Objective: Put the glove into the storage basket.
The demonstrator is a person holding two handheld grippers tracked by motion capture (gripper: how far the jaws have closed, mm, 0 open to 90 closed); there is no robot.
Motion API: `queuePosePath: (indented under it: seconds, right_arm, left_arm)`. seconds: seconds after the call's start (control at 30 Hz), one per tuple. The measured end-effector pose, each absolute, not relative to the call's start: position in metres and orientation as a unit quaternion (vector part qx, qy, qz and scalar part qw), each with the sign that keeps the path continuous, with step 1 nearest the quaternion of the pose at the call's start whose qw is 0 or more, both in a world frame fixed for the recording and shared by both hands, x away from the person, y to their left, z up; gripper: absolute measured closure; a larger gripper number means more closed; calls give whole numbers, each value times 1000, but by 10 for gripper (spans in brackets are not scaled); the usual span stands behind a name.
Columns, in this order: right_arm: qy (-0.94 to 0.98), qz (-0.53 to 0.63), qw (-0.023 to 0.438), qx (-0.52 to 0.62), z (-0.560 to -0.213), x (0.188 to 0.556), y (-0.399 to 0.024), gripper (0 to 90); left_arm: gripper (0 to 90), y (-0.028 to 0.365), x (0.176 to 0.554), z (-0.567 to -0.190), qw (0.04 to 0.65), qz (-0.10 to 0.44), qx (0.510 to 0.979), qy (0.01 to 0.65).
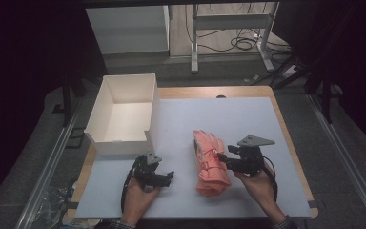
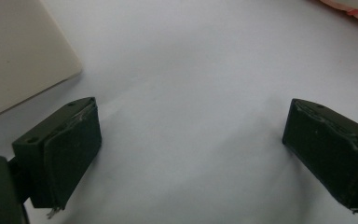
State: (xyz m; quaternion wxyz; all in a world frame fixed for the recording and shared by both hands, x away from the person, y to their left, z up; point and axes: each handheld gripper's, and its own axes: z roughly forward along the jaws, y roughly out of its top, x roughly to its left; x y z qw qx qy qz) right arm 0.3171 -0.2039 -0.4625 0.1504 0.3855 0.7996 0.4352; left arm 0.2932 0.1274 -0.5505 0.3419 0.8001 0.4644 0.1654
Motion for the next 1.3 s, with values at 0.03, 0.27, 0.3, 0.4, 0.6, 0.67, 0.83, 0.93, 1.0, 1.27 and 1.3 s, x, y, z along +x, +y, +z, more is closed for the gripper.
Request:
queuePosePath:
  seconds: [0.03,0.27,0.3,0.4,0.6,0.67,0.83,0.93,1.0,1.27,1.3]
  right_arm:
    - [799,430,151,392,-464,316,-212,465]
    - [808,411,127,403,-484,307,-232,483]
    - [809,410,123,403,-488,305,-233,484]
    - [815,404,106,401,-500,299,-237,485]
    - [827,397,93,386,-515,289,-229,485]
    - [830,398,91,380,-517,288,-225,485]
    - [836,400,83,367,-522,287,-211,479]
    - [838,404,78,358,-523,287,-203,475]
    - [840,405,77,352,-524,288,-197,471]
    - [844,408,75,340,-527,289,-180,457]
    - [844,408,75,339,-527,289,-179,456]
  left_arm:
    - [44,127,293,-550,342,166,800,464]
    - [44,128,293,-550,340,166,802,462]
    - [44,128,293,-550,339,166,802,462]
    - [44,128,293,-550,340,166,802,462]
    - [44,128,293,-550,339,166,802,462]
    - [44,128,293,-550,340,166,802,462]
    - [44,128,294,-550,340,164,803,462]
    - [42,128,294,-550,340,162,803,462]
    - [25,129,294,-550,340,158,805,460]
    - [45,138,296,-549,341,148,827,423]
    - [47,141,296,-549,342,146,831,414]
